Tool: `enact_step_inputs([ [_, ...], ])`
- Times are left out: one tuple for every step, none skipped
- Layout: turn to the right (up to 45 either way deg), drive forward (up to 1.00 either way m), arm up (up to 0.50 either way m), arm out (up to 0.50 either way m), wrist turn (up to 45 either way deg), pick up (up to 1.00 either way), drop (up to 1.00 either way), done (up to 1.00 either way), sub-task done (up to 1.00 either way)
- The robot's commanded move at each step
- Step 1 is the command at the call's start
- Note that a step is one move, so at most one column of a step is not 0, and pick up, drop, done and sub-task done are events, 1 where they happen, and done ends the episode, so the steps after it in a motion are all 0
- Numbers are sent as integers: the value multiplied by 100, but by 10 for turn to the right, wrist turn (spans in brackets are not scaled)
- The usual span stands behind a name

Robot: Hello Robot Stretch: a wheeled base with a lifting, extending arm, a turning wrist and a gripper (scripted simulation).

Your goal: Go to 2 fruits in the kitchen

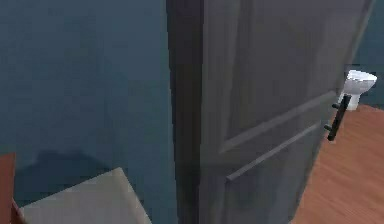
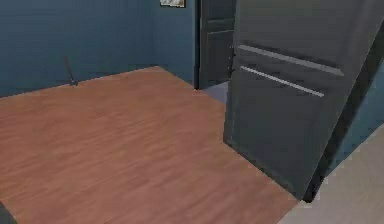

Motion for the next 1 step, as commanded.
enact_step_inputs([
  [-330,0,0,0,0,0,0,0,0],
])
